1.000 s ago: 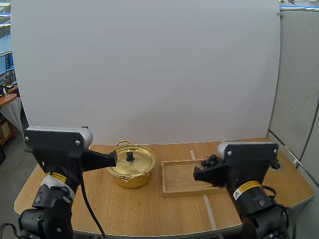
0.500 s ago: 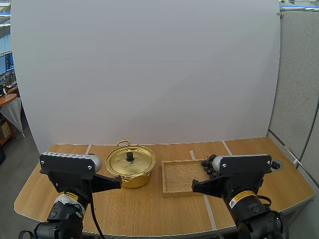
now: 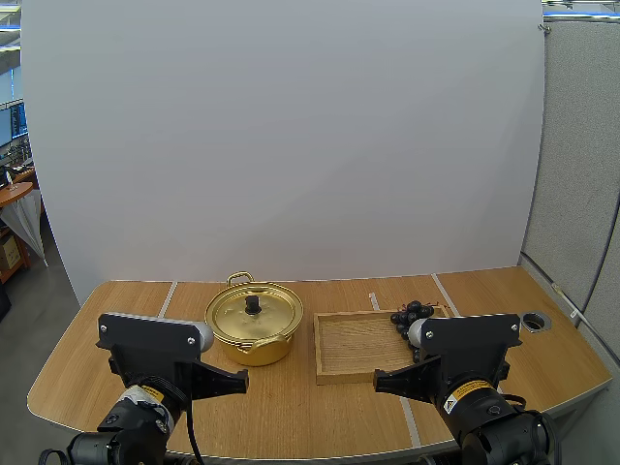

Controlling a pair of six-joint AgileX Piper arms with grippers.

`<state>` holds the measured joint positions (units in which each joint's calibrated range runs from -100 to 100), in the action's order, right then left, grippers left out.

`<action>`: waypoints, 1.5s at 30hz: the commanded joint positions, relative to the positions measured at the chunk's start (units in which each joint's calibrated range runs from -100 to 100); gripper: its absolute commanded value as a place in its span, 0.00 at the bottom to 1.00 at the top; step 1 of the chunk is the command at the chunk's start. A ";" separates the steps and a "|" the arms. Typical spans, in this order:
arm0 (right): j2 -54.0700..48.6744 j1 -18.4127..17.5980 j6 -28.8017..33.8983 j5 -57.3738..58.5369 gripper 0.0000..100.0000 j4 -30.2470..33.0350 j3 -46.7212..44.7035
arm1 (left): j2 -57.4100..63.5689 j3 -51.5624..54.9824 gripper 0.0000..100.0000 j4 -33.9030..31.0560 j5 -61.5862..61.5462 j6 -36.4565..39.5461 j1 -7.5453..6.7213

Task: Open the pot, put the pineapple inside, and close it

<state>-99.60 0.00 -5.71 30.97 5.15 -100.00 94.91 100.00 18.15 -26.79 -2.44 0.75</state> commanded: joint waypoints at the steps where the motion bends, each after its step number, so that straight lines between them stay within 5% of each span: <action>1: -0.40 -0.05 -1.00 0.09 0.00 0.32 0.00 | 0.66 0.00 0.00 -3.60 -0.18 4.17 0.27; 6: -0.40 -0.05 -1.00 0.09 0.00 0.32 0.00 | 1.52 0.00 0.00 -9.72 -2.62 14.66 0.27; 45: -0.40 -0.05 -1.00 0.09 0.00 0.32 0.00 | 5.09 0.00 0.00 -9.84 0.05 14.97 0.26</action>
<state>-99.60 0.00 -6.40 31.13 5.15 -100.00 99.63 99.87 8.75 -27.93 11.94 0.99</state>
